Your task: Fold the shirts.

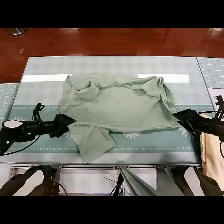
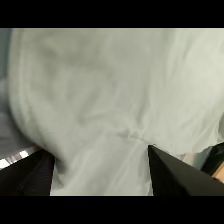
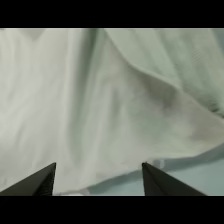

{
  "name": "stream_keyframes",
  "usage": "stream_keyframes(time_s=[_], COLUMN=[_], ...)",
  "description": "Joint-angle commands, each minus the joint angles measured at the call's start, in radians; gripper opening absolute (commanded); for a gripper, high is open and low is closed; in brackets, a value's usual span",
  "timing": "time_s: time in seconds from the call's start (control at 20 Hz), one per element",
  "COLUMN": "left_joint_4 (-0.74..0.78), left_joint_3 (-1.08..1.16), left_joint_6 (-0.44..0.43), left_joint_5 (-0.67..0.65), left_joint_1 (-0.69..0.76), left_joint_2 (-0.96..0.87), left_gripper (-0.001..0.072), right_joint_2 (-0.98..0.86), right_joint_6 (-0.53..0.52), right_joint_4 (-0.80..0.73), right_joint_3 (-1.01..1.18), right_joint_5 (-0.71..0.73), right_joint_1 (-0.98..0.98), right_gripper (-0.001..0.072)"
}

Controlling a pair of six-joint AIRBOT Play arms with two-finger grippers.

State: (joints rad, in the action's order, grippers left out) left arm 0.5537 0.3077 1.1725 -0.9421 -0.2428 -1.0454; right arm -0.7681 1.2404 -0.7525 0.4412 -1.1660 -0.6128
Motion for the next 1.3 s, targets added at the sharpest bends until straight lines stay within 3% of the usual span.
stream_keyframes(time_s=[0.0,0.05,0.1,0.3,0.7,1.05,1.1,1.2,1.25], left_joint_4=[-0.057,-0.058,-0.056,-0.057,-0.057,-0.058,-0.058,-0.058,-0.058], left_joint_3=[-0.011,-0.007,0.002,0.051,0.069,0.069,0.069,0.069,0.069], left_joint_6=[-0.039,-0.043,-0.048,-0.08,-0.079,-0.079,-0.079,-0.076,-0.076], left_joint_5=[0.135,0.135,0.13,0.092,0.051,0.051,0.051,0.051,0.051], left_joint_1=[0.125,0.143,0.15,0.142,0.143,0.144,0.144,0.144,0.144], left_joint_2=[-0.016,-0.021,-0.02,-0.019,-0.019,-0.02,-0.02,-0.02,-0.019], left_gripper=[0.0355,0.0046,0.0023,0.0023,0.0024,0.0024,0.0024,0.0024,0.0024], right_joint_2=[0.003,-0.005,-0.021,-0.117,-0.319,-0.459,-0.478,-0.504,-0.505], right_joint_6=[0.087,0.116,0.132,0.127,0.039,0.033,0.033,0.032,0.02], right_joint_4=[-0.098,-0.153,-0.203,-0.286,-0.108,-0.094,-0.094,-0.094,-0.094], right_joint_3=[-0.004,-0.004,-0.004,-0.004,0.003,0.132,0.138,0.138,0.139], right_joint_5=[0.076,0.066,0.034,-0.08,0.049,0.08,0.085,0.096,0.106], right_joint_1=[-0.042,-0.061,-0.075,-0.083,-0.083,0.019,0.046,0.097,0.116], right_gripper=[0.0625,0.0625,0.0625,0.0625,0.0625,0.0623,0.0574,0.0308,0.005])
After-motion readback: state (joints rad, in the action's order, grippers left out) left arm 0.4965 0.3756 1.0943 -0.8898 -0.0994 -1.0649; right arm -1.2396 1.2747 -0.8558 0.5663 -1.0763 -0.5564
